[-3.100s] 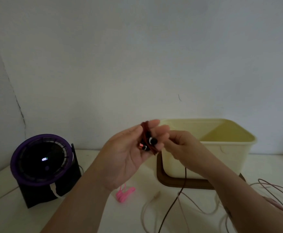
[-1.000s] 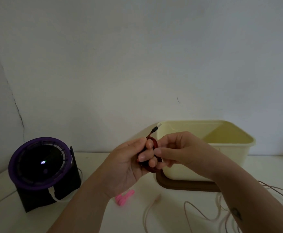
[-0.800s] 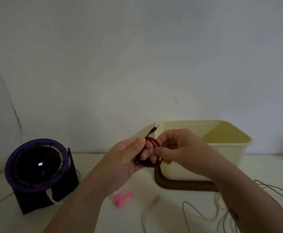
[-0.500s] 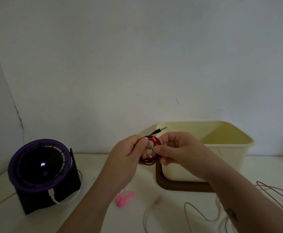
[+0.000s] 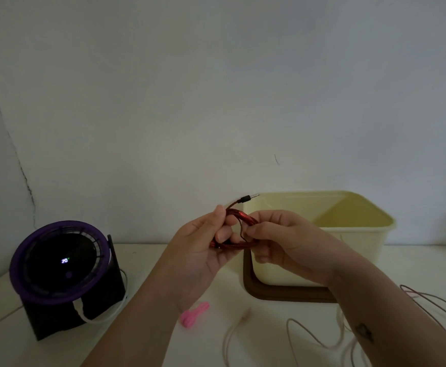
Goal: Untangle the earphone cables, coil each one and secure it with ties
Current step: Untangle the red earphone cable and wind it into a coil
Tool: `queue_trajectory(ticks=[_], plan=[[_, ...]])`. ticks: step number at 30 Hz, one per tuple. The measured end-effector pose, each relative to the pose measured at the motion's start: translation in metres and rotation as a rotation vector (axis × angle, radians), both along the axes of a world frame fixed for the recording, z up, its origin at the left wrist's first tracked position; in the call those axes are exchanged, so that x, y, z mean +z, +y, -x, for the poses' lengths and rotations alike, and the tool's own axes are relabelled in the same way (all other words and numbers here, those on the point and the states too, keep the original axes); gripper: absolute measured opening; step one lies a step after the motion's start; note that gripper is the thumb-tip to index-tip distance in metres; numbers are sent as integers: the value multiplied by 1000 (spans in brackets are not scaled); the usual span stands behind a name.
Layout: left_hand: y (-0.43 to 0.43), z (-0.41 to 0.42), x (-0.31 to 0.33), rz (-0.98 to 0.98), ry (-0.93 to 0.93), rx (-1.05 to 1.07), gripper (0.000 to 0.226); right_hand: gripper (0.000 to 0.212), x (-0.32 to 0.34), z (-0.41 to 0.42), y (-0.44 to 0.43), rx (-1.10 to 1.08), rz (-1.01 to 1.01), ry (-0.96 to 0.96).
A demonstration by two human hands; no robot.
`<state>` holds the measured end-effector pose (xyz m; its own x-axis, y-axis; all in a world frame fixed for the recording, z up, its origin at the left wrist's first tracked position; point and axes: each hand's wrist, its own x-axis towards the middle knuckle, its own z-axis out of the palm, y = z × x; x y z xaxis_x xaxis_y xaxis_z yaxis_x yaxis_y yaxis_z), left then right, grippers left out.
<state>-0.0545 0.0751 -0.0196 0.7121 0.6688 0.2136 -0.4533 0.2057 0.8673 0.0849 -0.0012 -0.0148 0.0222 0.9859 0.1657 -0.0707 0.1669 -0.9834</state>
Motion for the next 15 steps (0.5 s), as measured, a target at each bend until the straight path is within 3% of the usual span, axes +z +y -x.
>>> queue_trajectory(ticks=[7,15], plan=[[6,5,1,-99,63,10,29,6,-3,2,2,-9,-54,-18],[1,4,-5,-239,175,9,37,14,-3,-3,0,-17,-73,-287]])
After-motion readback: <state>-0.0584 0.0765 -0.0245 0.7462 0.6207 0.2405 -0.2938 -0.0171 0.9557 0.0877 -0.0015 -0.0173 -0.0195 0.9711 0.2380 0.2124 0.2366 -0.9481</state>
